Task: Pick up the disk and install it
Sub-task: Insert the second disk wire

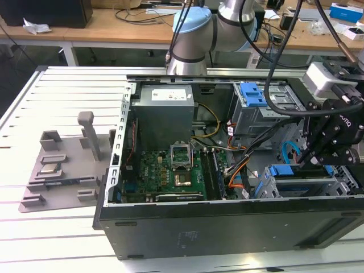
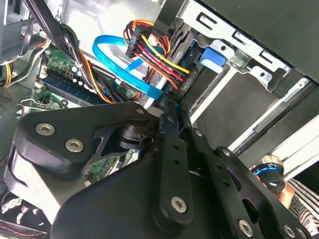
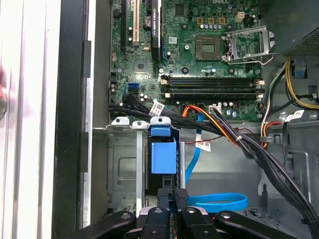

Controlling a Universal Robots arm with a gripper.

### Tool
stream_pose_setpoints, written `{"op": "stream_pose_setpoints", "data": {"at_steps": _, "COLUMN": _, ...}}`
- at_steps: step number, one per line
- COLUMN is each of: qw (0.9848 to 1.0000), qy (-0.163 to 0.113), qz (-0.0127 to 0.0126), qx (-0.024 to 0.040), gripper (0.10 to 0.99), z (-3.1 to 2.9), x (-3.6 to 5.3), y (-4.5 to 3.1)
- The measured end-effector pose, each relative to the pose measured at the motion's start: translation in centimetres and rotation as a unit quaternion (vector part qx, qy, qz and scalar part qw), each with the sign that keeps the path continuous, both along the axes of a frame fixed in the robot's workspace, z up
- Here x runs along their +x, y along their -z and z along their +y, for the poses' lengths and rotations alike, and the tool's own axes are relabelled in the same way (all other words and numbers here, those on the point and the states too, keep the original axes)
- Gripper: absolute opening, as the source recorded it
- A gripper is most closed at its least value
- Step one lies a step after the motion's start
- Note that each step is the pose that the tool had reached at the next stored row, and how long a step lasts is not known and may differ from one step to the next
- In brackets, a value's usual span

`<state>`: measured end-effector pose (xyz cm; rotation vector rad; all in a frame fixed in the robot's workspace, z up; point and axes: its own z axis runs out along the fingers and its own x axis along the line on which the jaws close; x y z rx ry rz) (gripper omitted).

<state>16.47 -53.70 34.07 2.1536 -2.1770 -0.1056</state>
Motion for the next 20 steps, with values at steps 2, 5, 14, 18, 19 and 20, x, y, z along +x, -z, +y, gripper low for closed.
{"op": "stream_pose_setpoints", "data": {"at_steps": 2, "qw": 1.0, "qy": 0.0, "qz": 0.0, "qx": 0.0, "gripper": 0.161, "z": -0.04, "x": -0.01, "y": 0.0}}
{"op": "stream_pose_setpoints", "data": {"at_steps": 5, "qw": 1.0, "qy": 0.0, "qz": 0.0, "qx": 0.0, "gripper": 0.169, "z": -0.08, "x": 0.0, "y": 0.0}}
{"op": "stream_pose_setpoints", "data": {"at_steps": 14, "qw": 1.0, "qy": 0.0, "qz": 0.0, "qx": -0.0001, "gripper": 0.106, "z": 0.64, "x": -0.01, "y": -3.05}}
{"op": "stream_pose_setpoints", "data": {"at_steps": 18, "qw": 1.0, "qy": 0.0, "qz": 0.0, "qx": -0.0001, "gripper": 0.106, "z": 0.66, "x": -0.01, "y": -3.94}}
{"op": "stream_pose_setpoints", "data": {"at_steps": 19, "qw": 1.0, "qy": 0.0, "qz": 0.0, "qx": 0.0, "gripper": 0.106, "z": 0.66, "x": 0.0, "y": -4.03}}
{"op": "stream_pose_setpoints", "data": {"at_steps": 20, "qw": 1.0, "qy": 0.0, "qz": 0.0, "qx": 0.0002, "gripper": 0.106, "z": 0.66, "x": 0.0, "y": -4.03}}
